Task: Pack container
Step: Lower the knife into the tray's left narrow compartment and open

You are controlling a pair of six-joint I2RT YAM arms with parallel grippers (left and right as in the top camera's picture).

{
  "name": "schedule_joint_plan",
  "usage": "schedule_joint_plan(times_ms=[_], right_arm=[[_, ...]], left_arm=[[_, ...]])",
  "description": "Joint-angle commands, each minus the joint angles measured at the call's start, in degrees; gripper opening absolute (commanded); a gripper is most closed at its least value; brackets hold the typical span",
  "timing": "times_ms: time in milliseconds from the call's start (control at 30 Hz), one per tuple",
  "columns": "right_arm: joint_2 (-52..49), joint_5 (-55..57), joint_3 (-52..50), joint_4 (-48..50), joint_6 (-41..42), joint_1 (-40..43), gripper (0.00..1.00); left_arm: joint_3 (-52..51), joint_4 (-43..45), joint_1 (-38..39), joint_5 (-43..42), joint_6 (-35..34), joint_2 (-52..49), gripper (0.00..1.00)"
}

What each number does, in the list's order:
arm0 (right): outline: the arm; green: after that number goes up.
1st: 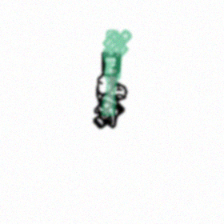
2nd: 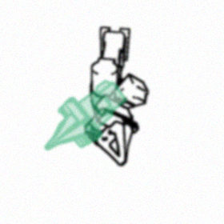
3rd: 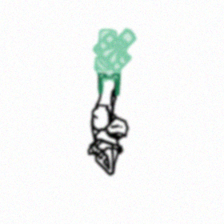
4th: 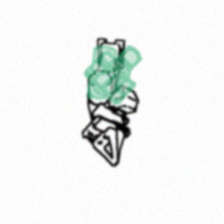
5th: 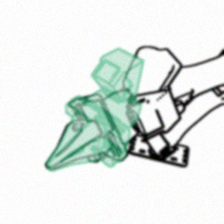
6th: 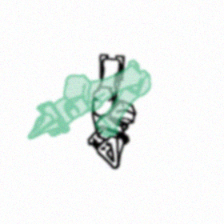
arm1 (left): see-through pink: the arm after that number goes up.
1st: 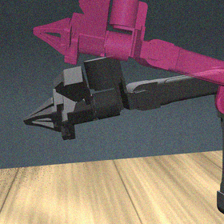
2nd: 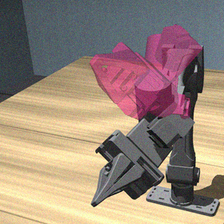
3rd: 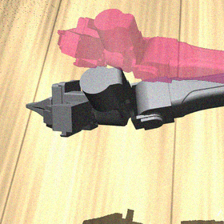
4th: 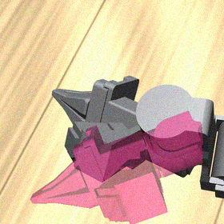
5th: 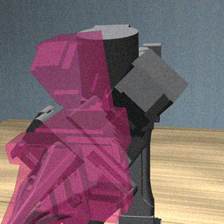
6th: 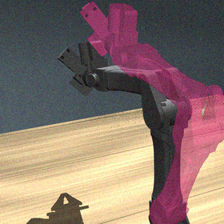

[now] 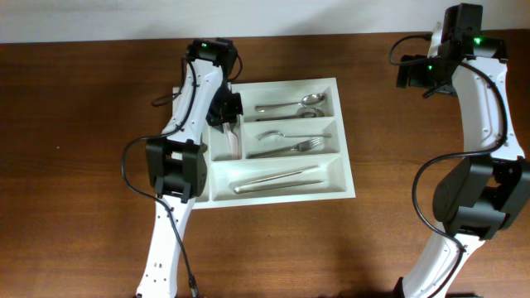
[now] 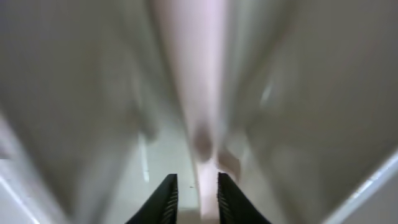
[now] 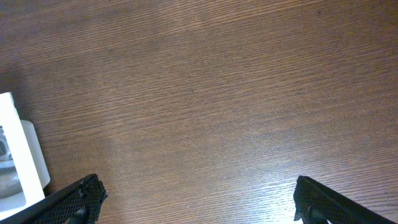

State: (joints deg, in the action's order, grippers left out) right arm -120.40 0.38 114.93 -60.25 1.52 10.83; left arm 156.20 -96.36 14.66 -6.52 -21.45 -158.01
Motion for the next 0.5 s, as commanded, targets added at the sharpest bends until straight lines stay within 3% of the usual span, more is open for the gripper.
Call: schedule_joint_plan(times_ms=[0, 100, 133, 467], right_arm=[[0.98, 0.09, -0.11, -0.02, 0.48, 0.13, 0.99], [0.98, 0.09, -0.11, -0.02, 0.48, 0.13, 0.99], [0.98, 0.09, -0.11, -0.02, 0.48, 0.13, 0.99], [0.98, 0.09, -0.09, -0.02, 0.48, 0.13, 0.99]], left_arm=[[-0.26, 0.96, -1.46, 1.86, 0.55, 4.87, 0.29], [-0.26, 2.4, -1.77, 1.86, 0.55, 6.78, 0.49], [-0.26, 3.1, -1.81, 1.86, 0.55, 7.63, 0.5], [-0.26, 5.7, -2.1, 1.88, 0.57, 12.59, 0.51]])
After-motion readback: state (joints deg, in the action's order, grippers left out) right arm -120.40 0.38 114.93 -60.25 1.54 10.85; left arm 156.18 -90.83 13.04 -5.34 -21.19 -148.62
